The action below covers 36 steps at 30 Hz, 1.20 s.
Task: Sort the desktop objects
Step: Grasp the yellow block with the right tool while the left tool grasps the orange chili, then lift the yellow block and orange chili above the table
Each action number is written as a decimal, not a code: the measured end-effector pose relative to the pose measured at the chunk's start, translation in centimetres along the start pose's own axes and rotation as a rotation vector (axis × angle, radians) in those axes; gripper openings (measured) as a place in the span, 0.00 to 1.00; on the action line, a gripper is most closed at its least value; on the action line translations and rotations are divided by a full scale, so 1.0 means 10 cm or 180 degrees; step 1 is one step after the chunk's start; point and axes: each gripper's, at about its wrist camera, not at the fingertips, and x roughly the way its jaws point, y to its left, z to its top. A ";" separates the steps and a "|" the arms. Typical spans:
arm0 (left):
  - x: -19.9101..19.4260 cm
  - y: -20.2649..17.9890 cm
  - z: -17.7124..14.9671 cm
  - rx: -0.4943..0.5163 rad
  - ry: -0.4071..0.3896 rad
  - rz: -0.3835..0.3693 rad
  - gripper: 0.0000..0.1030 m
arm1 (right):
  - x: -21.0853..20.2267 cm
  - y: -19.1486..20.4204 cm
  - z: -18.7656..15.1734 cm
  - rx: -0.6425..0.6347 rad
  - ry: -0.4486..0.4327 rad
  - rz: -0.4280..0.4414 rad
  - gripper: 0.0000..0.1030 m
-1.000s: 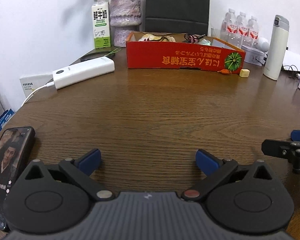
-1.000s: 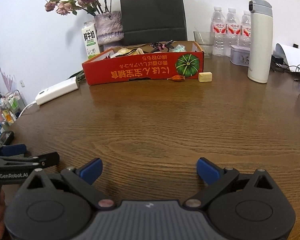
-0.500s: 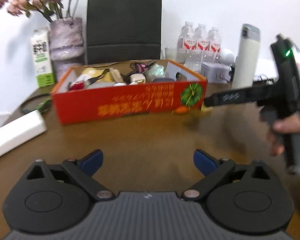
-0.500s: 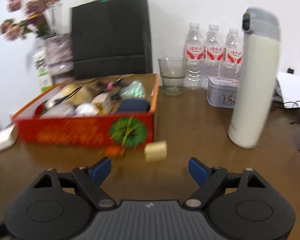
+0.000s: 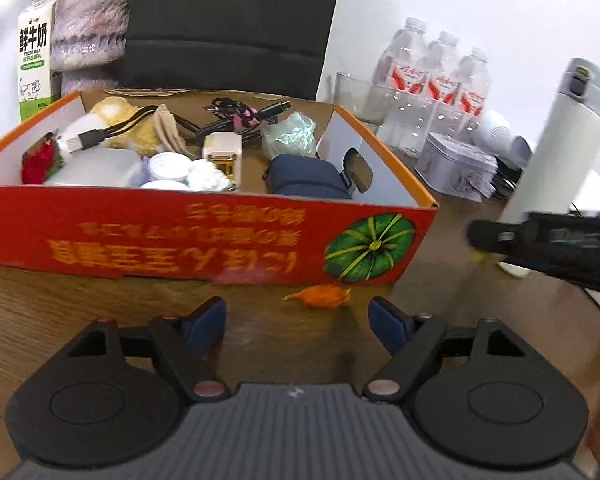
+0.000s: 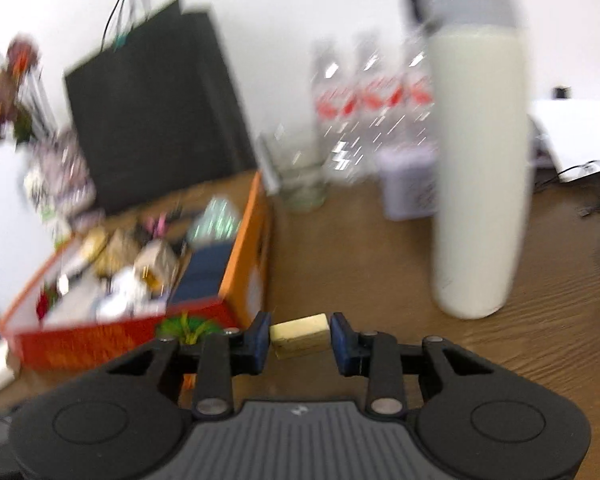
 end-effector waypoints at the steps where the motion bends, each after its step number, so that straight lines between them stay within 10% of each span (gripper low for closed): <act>1: 0.05 -0.05 0.00 0.0007 -0.0012 0.0053 0.77 | -0.05 -0.03 0.01 0.0059 -0.0071 -0.0013 0.30; 6: 0.20 -0.31 -0.01 0.0258 -0.0051 0.0649 0.63 | -0.11 -0.05 0.06 0.0231 -0.0274 0.0106 0.30; 8: 0.18 -0.33 -0.02 0.0265 -0.0075 0.0768 0.39 | -0.12 0.00 0.07 0.0185 -0.0327 0.0149 0.30; 17: -0.03 -0.26 -0.13 0.0270 -0.0116 0.0622 0.11 | -0.18 0.13 0.05 0.0028 -0.0386 0.0288 0.30; 29: -1.20 0.68 -0.63 -0.0111 -0.0259 0.0130 0.10 | -0.10 0.15 -0.02 -0.0065 -0.0248 0.0244 0.30; 36: -1.86 0.89 -0.83 0.0187 -0.0602 0.0055 0.10 | -0.32 0.58 -0.17 -0.0474 -0.0180 0.0512 0.30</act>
